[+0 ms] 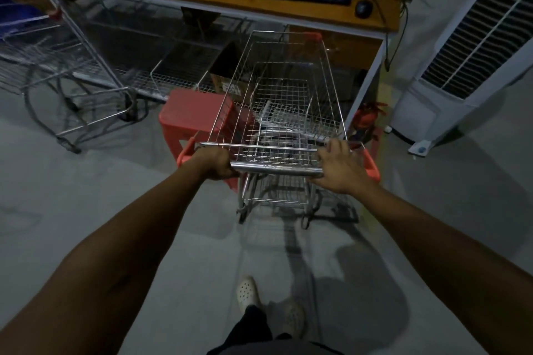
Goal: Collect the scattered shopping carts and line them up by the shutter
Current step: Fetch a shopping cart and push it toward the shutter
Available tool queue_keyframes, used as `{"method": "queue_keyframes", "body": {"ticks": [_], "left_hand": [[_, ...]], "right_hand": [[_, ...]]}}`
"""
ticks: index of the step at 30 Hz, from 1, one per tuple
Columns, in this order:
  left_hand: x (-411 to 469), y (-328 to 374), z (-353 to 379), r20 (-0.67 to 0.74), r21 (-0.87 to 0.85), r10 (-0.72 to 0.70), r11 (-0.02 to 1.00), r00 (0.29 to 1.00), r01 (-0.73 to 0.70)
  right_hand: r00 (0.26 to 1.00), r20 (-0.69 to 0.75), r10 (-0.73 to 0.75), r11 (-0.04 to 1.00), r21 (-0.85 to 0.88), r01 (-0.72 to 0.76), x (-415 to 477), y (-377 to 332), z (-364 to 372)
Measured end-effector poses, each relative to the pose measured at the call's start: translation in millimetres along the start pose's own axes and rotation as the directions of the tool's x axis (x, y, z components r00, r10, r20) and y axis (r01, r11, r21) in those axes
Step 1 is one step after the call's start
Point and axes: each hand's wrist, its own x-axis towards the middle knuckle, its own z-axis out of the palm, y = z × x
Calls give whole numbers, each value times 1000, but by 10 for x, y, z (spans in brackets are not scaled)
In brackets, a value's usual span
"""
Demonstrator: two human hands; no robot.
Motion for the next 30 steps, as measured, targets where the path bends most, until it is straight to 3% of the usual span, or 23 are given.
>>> {"method": "queue_keyframes", "body": {"ticks": [4, 11, 22, 30], "left_hand": [[12, 50, 64, -49, 64, 45, 997, 998, -42], [-2, 103, 193, -147, 34, -63, 997, 987, 69], [-189, 279, 418, -211, -17, -106, 994, 972, 104], [-350, 309, 455, -184, 6, -34, 999, 982, 36]], "right_hand": [[996, 92, 17, 1000, 18, -19, -6, 60, 74], [979, 204, -24, 999, -17, 28, -14, 137, 34], [994, 100, -53, 998, 27, 51, -306, 190, 121], [999, 49, -22, 996, 86, 18, -550, 98, 90]]}}
